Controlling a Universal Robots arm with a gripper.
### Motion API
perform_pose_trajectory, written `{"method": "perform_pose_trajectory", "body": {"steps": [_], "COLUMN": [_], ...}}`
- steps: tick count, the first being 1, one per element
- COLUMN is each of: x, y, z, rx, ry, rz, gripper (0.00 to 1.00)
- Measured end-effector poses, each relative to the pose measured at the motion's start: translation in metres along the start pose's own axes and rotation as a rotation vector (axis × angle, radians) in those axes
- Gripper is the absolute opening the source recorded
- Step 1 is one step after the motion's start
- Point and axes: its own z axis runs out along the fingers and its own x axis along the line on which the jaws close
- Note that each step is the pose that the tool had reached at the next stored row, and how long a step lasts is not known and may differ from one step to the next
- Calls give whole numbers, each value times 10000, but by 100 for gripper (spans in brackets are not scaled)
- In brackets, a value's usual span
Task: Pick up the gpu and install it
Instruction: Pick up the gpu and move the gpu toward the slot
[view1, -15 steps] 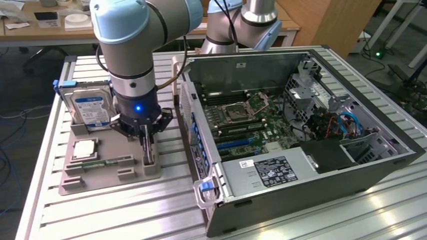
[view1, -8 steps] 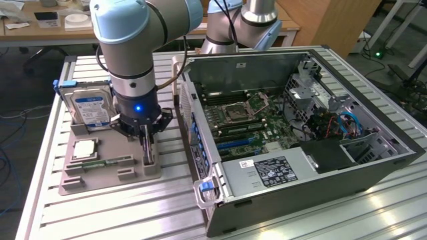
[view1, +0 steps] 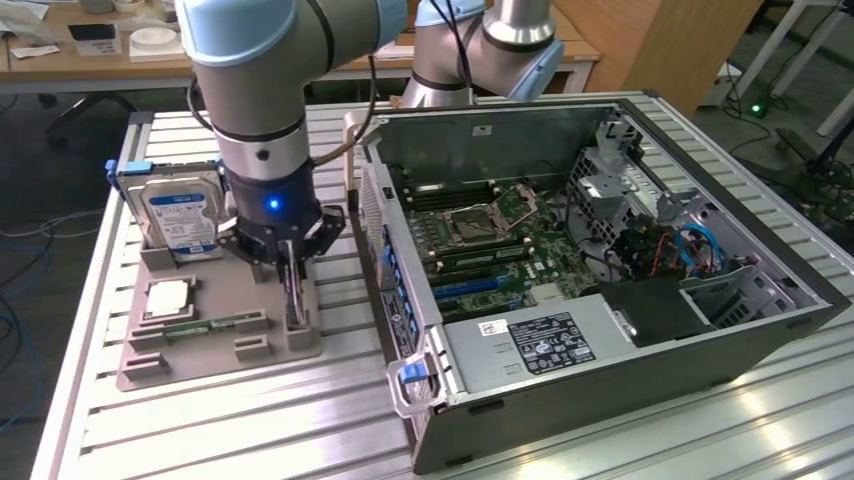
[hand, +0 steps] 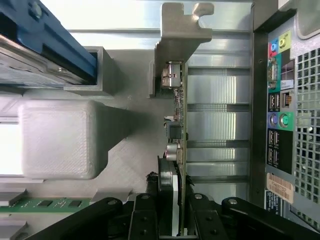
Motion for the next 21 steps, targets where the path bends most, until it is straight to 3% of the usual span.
{"method": "perform_pose_trajectory", "body": {"steps": [13,21], "x": [-9,-15], "y": [19,32], "z": [-495,-852], "rx": [-10,-21], "ry": [1,0], "rz": [0,0], "gripper": [28,28]}}
